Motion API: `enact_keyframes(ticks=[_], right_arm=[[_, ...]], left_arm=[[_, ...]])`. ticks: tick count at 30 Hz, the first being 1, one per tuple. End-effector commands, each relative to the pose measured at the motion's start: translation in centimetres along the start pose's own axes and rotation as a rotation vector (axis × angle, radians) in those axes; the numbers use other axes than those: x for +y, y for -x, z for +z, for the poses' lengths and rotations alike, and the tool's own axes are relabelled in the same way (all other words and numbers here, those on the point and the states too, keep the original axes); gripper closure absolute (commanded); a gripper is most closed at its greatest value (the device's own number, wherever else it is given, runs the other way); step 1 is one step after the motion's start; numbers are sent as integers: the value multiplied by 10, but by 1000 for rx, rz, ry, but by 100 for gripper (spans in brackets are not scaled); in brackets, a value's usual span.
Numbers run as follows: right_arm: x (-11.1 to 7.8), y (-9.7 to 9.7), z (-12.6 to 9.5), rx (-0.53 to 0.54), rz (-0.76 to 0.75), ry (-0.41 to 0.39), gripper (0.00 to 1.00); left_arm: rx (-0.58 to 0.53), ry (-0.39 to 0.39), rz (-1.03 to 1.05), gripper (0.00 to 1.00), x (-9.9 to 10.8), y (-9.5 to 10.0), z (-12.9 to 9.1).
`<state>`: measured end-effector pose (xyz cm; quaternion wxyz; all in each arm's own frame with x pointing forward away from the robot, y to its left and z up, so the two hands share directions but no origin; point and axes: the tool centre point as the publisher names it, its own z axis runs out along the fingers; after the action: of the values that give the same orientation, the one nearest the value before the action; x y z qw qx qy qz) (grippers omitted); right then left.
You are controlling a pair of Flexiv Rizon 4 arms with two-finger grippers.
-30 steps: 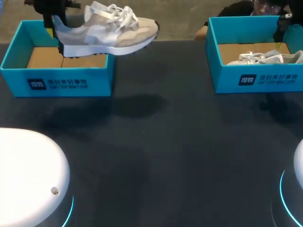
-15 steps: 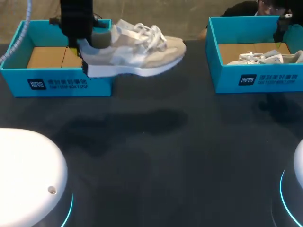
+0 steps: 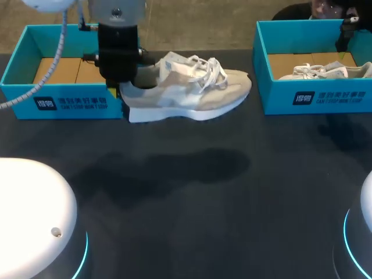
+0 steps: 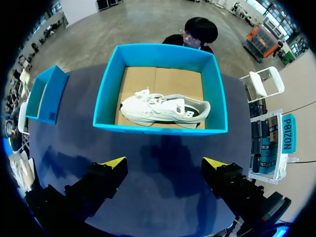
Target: Take the shoe out of the shoebox, open the shoe tongue, remove and reinsert the insole, then place the shoe into the shoebox
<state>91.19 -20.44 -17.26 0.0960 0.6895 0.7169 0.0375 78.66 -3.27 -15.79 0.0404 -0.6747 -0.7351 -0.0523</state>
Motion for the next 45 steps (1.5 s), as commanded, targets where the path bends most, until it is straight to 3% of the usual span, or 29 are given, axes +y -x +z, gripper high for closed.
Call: enact_keyframes(ticks=[1,7,14,20,24,34,45], right_arm=[[-1,0,0,0,0,2,0],[-1,0,0,0,0,2,0],[-1,0,0,0,0,2,0],[-1,0,0,0,0,2,0],[-1,0,0,0,0,2,0],[-1,0,0,0,0,2,0],[-1,0,0,0,0,2,0]], left_arm=[[-17,18,-7,100,-11,1,7],[-19,17,-21,100,-21,10,16],[-12,-14,-14,100,-22,25,42],[-52,29,15,100,-26,25,61],[-62,12,23,100,-29,22,83],[-85,0,8,100,-49,40,147],[-51,8,-3,100,-49,57,189]])
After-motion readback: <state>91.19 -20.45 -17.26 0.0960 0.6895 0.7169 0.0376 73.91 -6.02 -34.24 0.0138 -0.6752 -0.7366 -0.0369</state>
